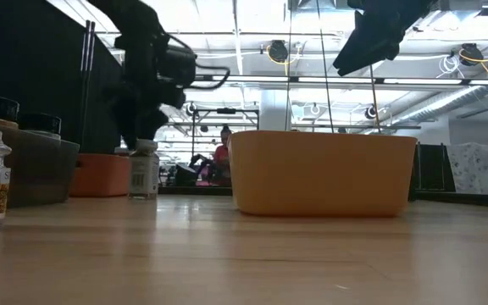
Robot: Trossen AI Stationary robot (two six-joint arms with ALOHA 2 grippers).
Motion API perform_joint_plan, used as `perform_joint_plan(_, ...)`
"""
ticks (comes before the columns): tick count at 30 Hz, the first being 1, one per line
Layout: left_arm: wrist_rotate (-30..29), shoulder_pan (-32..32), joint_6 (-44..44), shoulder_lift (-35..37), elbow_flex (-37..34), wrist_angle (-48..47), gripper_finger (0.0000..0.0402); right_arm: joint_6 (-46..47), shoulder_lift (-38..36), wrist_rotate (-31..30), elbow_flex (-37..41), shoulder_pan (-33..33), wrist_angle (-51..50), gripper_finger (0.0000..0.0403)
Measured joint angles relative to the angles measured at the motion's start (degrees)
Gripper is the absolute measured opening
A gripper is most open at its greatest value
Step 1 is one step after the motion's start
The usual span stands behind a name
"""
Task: Sort spices by type
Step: Put the top white spice bottle into the orange bin
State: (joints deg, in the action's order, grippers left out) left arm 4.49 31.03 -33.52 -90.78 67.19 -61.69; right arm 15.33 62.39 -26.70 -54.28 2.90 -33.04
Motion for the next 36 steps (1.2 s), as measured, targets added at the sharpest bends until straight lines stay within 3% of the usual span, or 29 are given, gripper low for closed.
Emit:
perform_joint_plan(9, 0.00, 0.03, -1.64, 0.02, -4.75, 6.60, 0.0297, 0.30, 0.00, 0.00, -0.02, 0.00, 0.02, 0.0226)
perform_joint_plan(23, 0.02, 0.02, -1.88, 0.02, -4.83, 8.50, 0.0295, 0.49, 0.00, -0.02, -0.02, 0.00, 0.48, 0.0226)
perform_joint_plan(26, 0.02, -0.02, -1.88, 0.02, -4.83, 8.48, 0.0275, 0.49, 0.00, -0.04, -0.02, 0.00, 0.69, 0.0226)
perform_joint_plan(31, 0.04, -0.02, -1.77, 0.04, -4.83, 8.48, 0.0207, 0.98, 0.00, -0.04, -0.02, 0.00, 0.74, 0.0226)
perform_joint_plan(36, -0.07, -0.59, -1.46, 0.05, -4.71, 8.07, 0.0203, 1.86, 0.00, -0.04, -0.02, 0.00, 0.74, 0.0226)
